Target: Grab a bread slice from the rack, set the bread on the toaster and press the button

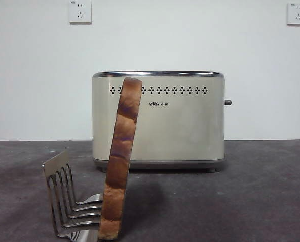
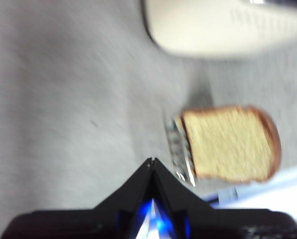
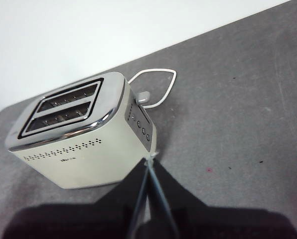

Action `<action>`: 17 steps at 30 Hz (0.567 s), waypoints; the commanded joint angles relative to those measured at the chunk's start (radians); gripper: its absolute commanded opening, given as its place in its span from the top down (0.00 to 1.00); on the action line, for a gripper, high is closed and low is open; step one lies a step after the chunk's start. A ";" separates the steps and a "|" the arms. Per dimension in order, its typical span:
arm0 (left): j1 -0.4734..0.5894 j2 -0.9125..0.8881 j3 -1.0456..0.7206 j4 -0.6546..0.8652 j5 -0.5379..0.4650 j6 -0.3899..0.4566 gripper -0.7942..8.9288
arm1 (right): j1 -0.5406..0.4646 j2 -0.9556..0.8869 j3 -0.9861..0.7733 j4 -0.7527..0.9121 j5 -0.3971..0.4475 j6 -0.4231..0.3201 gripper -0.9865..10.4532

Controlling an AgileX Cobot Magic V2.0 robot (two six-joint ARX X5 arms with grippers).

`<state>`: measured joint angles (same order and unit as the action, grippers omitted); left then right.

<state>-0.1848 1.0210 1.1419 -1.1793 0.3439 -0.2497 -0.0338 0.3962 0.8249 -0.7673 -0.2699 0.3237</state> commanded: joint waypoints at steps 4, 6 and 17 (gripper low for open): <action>-0.161 0.069 -0.001 0.064 -0.002 -0.108 0.92 | 0.000 0.048 0.018 0.005 -0.003 -0.041 0.91; -0.214 0.095 -0.001 0.082 -0.004 -0.147 0.90 | 0.000 0.060 0.019 0.005 -0.003 -0.042 0.91; -0.435 0.216 0.000 0.206 -0.004 -0.267 0.52 | 0.001 0.120 0.019 0.013 -0.003 -0.063 0.91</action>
<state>-0.6006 1.2304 1.1419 -0.9890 0.3408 -0.4911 -0.0338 0.5140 0.8398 -0.7624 -0.2699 0.2718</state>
